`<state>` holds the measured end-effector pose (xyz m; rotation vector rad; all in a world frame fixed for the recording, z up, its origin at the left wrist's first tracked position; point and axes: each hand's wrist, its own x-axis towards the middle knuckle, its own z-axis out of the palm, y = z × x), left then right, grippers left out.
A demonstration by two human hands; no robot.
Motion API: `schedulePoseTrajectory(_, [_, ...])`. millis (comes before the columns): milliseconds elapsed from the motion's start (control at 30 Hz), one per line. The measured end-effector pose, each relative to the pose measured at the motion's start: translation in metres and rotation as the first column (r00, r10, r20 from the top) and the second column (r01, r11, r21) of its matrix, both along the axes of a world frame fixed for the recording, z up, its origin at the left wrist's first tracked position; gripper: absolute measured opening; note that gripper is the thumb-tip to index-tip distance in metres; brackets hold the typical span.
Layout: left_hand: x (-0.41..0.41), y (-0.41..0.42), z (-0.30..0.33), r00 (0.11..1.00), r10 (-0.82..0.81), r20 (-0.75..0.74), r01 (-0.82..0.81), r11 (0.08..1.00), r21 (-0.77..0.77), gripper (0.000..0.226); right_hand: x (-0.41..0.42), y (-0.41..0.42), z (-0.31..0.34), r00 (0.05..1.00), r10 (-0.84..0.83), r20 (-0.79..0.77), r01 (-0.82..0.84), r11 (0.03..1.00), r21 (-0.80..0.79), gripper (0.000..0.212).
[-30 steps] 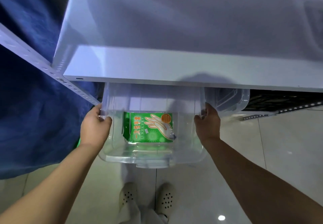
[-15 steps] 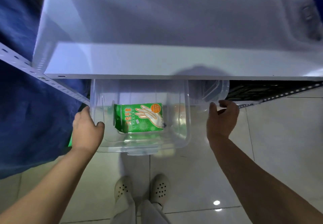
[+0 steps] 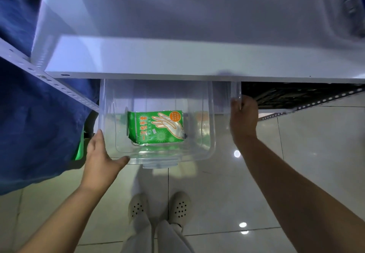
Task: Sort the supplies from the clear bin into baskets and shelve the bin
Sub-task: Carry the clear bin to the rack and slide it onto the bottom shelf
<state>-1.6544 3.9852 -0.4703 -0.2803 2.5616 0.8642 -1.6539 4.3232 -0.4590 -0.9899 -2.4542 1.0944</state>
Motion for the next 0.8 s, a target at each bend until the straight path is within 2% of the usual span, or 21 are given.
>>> schedulePoseTrajectory(67, [0.003, -0.008, -0.002, 0.999, -0.051, 0.010, 0.051, 0.999, 0.009, 0.101, 0.016, -0.021, -0.001, 0.999, 0.034, 0.013, -0.035, 0.997, 0.064, 0.011])
schedulePoseTrajectory(233, [0.002, -0.020, -0.005, 0.998, -0.056, 0.007, 0.056, 0.996, 0.067, 0.098, 0.040, -0.082, 0.005, 0.992, 0.105, -0.068, -0.088, 0.972, 0.218, 0.034])
schedulePoseTrajectory(333, [0.000, -0.024, -0.005, 1.000, -0.015, 0.009, 0.013, 0.989, 0.148, 0.086, 0.047, -0.124, 0.003, 0.986, 0.149, -0.076, -0.123, 0.955, 0.271, 0.035])
schedulePoseTrajectory(500, [-0.006, -0.040, -0.002, 1.000, 0.028, 0.006, -0.028, 0.978, 0.205, 0.062, 0.053, -0.185, -0.009, 0.954, 0.295, 0.045, -0.290, 0.880, 0.377, 0.038])
schedulePoseTrajectory(633, [-0.013, -0.058, 0.000, 0.995, 0.093, 0.028, -0.098, 0.948, 0.303, 0.048, 0.045, -0.223, -0.012, 0.908, 0.405, 0.111, -0.416, 0.838, 0.353, 0.040])
schedulePoseTrajectory(800, [-0.013, -0.081, -0.001, 0.983, 0.181, 0.024, -0.180, 0.935, 0.307, 0.037, 0.027, -0.267, -0.015, 0.865, 0.468, 0.181, -0.502, 0.788, 0.357, 0.041])
